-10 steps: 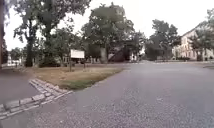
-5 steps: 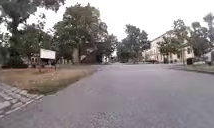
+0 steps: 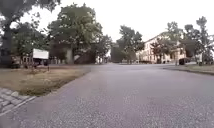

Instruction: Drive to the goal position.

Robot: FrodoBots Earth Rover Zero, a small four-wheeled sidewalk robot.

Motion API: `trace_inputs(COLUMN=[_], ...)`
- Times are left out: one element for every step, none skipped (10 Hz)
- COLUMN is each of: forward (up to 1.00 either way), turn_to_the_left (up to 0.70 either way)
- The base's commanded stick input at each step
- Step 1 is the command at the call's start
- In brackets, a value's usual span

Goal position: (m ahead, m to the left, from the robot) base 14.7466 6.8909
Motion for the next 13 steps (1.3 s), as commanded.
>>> trace_inputs(forward=[0.70,0.70,0.70,0.70,0.70,0.70,0.70,0.70,0.70,0.70,0.70,0.70,0.70], turn_to_the_left=[0.04,0.04,0.04,0.04,0.04,0.04,0.04,0.04,0.04,0.04,0.04,0.04,0.04])
